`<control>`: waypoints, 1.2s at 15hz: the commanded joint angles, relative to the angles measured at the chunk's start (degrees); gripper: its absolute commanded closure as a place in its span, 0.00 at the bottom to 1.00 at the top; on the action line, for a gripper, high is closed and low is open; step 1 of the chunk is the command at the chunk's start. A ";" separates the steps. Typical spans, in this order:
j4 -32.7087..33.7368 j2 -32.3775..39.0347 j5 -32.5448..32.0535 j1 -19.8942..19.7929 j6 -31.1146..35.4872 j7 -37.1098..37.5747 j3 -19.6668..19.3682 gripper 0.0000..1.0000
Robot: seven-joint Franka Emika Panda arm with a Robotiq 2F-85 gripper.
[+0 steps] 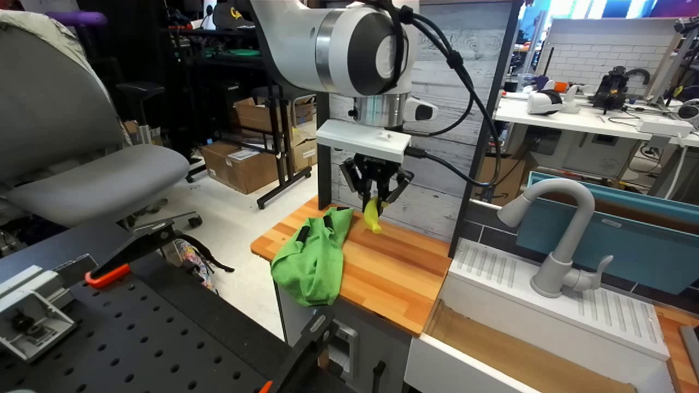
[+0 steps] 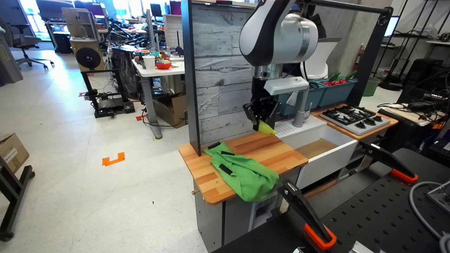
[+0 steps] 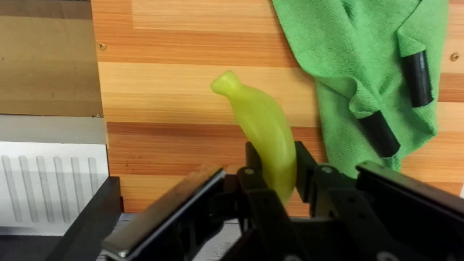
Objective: Move the banana to the left
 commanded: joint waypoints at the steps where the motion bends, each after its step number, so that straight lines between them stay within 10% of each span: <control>1: 3.59 1.14 -2.42 2.18 -5.21 2.08 -0.23 0.94; 18: 23.72 16.06 -4.01 4.30 -14.35 4.62 -1.54 0.94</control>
